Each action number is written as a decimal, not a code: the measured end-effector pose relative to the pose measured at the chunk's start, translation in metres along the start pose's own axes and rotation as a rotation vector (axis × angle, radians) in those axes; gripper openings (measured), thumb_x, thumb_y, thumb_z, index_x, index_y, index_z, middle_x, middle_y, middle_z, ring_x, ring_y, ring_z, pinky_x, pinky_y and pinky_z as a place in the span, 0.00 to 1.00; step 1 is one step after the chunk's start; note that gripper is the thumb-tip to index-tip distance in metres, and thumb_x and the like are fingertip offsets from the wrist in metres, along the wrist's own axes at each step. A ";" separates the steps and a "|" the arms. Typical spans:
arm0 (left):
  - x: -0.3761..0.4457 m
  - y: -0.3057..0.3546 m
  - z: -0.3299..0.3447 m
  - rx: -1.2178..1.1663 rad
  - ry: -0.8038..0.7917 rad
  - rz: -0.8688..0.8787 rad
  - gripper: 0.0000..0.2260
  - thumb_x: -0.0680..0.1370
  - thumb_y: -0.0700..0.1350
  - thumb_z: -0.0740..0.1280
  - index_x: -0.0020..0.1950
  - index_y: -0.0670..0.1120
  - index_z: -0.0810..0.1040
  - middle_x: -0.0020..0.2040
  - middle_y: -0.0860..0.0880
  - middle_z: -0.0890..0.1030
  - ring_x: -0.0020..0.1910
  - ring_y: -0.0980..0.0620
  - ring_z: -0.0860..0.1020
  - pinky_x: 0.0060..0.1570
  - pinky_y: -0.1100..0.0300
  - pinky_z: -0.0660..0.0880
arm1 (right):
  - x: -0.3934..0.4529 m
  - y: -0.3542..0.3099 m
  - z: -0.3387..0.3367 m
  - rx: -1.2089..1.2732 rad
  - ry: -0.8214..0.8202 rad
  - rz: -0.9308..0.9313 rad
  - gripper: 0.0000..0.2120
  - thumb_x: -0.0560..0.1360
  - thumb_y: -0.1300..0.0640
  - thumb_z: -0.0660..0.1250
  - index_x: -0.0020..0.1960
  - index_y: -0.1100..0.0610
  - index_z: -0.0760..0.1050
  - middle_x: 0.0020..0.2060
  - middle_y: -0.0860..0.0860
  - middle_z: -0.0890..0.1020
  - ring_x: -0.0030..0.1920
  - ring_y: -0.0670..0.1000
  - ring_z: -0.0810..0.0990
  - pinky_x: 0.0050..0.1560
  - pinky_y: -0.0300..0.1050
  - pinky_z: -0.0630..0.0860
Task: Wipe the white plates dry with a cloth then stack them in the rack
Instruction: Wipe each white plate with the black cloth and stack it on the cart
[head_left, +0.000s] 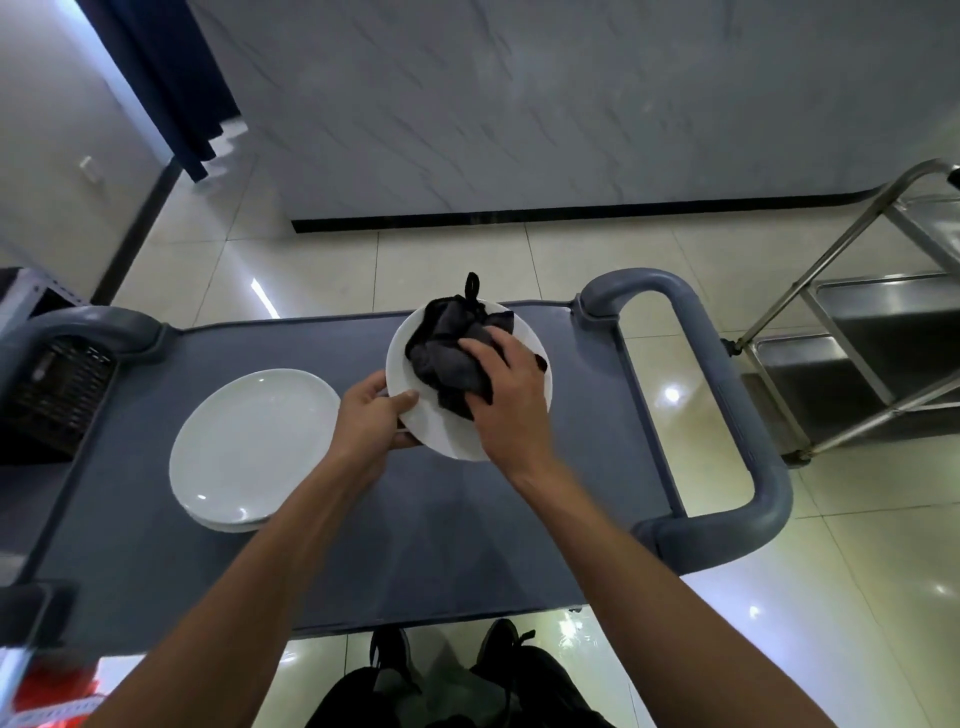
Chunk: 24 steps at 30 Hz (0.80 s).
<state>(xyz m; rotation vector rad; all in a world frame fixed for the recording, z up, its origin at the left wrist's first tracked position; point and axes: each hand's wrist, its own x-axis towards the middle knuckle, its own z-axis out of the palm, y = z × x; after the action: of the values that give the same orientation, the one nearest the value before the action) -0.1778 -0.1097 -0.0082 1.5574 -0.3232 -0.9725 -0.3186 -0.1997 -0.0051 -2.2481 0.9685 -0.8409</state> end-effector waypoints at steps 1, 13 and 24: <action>-0.003 0.002 -0.002 -0.010 -0.006 0.002 0.11 0.79 0.34 0.66 0.55 0.47 0.83 0.47 0.45 0.87 0.43 0.44 0.86 0.36 0.51 0.82 | -0.003 0.002 0.004 -0.063 -0.058 -0.031 0.25 0.76 0.56 0.69 0.73 0.53 0.72 0.74 0.55 0.68 0.75 0.59 0.64 0.75 0.58 0.61; -0.025 0.012 -0.003 -0.002 -0.119 0.057 0.15 0.75 0.30 0.66 0.55 0.45 0.84 0.48 0.40 0.86 0.44 0.38 0.85 0.37 0.49 0.82 | -0.021 0.011 0.001 -0.263 -0.235 -0.278 0.25 0.83 0.48 0.54 0.79 0.44 0.60 0.81 0.50 0.57 0.81 0.56 0.50 0.75 0.57 0.55; -0.036 0.008 0.000 -0.008 -0.120 0.068 0.15 0.76 0.31 0.68 0.58 0.46 0.83 0.49 0.42 0.86 0.44 0.41 0.85 0.37 0.51 0.81 | 0.028 0.008 -0.011 -0.358 -0.120 -0.232 0.26 0.82 0.53 0.58 0.79 0.40 0.60 0.80 0.51 0.58 0.80 0.57 0.53 0.75 0.60 0.54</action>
<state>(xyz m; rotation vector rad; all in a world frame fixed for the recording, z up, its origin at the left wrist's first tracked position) -0.1973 -0.0874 0.0135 1.4748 -0.4533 -1.0142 -0.3143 -0.2289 0.0059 -2.7247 0.8680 -0.6574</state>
